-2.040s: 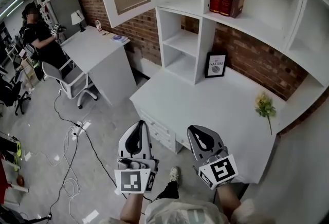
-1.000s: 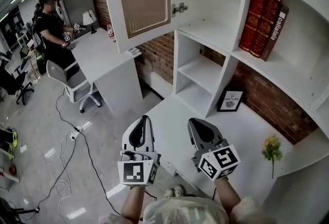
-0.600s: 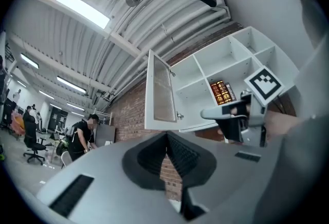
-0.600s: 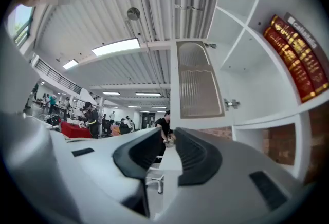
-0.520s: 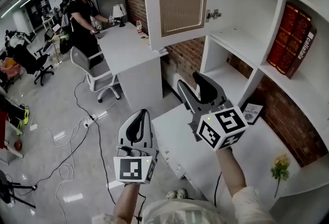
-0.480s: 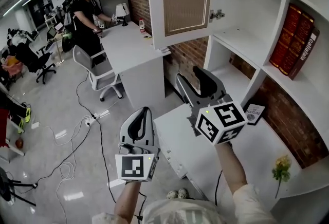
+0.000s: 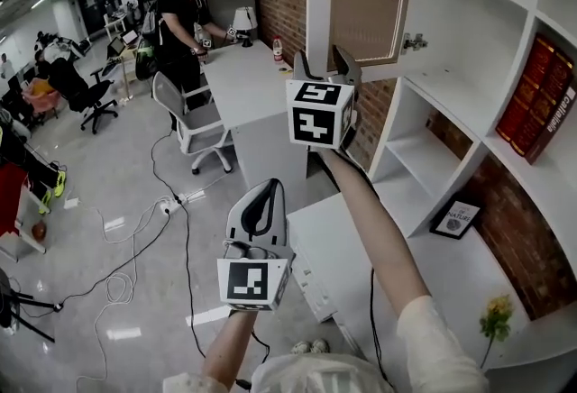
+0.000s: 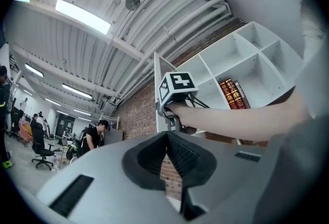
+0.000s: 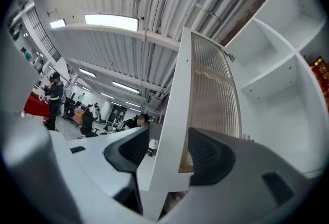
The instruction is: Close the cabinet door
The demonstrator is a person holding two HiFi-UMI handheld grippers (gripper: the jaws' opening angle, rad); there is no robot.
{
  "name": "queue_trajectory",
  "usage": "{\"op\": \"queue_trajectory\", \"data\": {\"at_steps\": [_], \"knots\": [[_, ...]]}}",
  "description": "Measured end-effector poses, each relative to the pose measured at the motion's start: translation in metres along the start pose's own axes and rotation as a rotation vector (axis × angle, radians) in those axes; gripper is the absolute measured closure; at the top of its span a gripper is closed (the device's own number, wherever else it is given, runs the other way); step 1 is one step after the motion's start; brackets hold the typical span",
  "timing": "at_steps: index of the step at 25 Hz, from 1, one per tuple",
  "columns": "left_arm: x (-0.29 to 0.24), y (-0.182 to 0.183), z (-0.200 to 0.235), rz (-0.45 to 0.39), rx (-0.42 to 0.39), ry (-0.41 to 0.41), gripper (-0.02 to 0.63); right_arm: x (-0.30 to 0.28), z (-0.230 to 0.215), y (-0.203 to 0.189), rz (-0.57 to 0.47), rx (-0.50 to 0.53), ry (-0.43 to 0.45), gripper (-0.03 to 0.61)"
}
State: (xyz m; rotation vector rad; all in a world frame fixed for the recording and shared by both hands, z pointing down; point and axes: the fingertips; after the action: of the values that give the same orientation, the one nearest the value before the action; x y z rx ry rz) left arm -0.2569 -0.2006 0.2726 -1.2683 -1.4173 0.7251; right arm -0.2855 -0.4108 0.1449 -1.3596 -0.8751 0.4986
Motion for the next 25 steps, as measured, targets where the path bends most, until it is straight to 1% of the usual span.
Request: {"op": "queue_trajectory", "data": {"at_steps": [3, 5, 8, 11, 13, 20, 25], "knots": [[0.006, -0.018, 0.004, 0.067, -0.018, 0.007, 0.601, -0.020, -0.001, -0.005, 0.014, 0.029, -0.057, 0.350], [0.008, -0.021, 0.005, 0.062, -0.028, 0.011, 0.601, -0.027, -0.003, -0.007, 0.023, 0.023, -0.079, 0.350], [0.012, -0.024, 0.012, 0.061, -0.020, 0.034, 0.601, -0.038, -0.006, -0.014, 0.055, 0.005, -0.103, 0.350], [0.012, -0.024, 0.017, 0.059, -0.025, 0.048, 0.601, -0.045, -0.012, -0.020, 0.072, 0.041, -0.154, 0.351], [0.013, -0.023, 0.020, 0.055, -0.027, 0.056, 0.601, -0.046, -0.014, -0.022, 0.066, 0.059, -0.177, 0.365], [0.012, -0.017, 0.022, 0.034, -0.025, 0.080, 0.601, -0.044, -0.013, -0.022, 0.050, 0.035, -0.188, 0.379], [0.015, -0.013, 0.022, 0.022, -0.020, 0.087, 0.601, -0.038, -0.010, -0.020, 0.057, 0.021, -0.156, 0.388]]}}
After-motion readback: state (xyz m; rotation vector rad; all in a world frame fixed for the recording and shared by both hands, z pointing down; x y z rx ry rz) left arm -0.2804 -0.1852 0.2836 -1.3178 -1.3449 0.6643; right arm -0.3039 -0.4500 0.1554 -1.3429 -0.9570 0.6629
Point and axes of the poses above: the fingertips, and each gripper's own axes: x backward along the fingers, z to its left, y out of its top, and after that the axes turned 11 degrees about -x, right-handed
